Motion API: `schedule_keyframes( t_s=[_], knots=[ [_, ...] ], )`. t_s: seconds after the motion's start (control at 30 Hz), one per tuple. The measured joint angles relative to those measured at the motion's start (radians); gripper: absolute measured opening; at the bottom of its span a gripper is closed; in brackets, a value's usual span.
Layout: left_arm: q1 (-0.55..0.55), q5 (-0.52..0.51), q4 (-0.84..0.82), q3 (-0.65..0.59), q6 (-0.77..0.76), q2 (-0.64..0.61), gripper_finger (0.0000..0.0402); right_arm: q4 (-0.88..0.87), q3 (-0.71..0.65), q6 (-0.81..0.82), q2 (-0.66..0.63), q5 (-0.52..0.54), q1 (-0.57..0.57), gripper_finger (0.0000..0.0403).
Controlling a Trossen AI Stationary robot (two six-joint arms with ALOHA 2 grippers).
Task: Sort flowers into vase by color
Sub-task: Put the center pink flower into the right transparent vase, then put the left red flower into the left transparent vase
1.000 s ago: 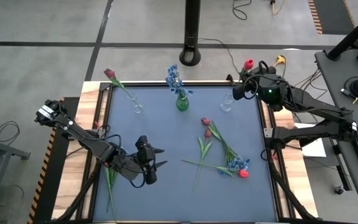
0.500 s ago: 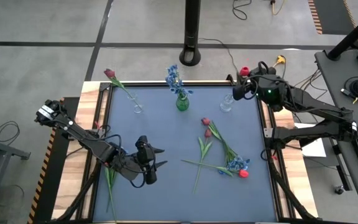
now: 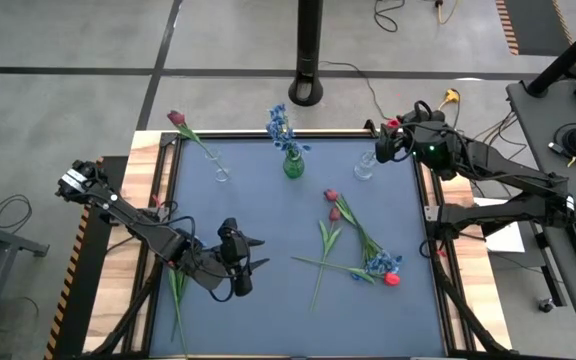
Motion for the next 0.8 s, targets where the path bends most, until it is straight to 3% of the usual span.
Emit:
schedule_keyframes(
  t_s=[0.27, 0.47, 0.6, 0.8],
  knots=[
    [0.0, 0.006, 0.0, 0.0, -0.118, 0.004, 0.0198, -0.004, 0.097, -0.014, -0.011, -0.011, 0.0, 0.0245],
    [-0.001, 0.101, -0.009, 0.0, -0.224, 0.02, 0.0191, -0.016, 0.147, -0.015, -0.011, -0.09, 0.001, 0.0251],
    [-0.005, 0.206, -0.064, 0.0, -0.321, 0.037, 0.0189, -0.019, 0.189, -0.028, -0.011, -0.206, 0.001, 0.0249],
    [-0.022, 0.357, -0.174, 0.0, -0.454, 0.093, 0.0189, -0.02, 0.256, 0.019, -0.01, -0.469, 0.001, 0.0241]
  ],
)
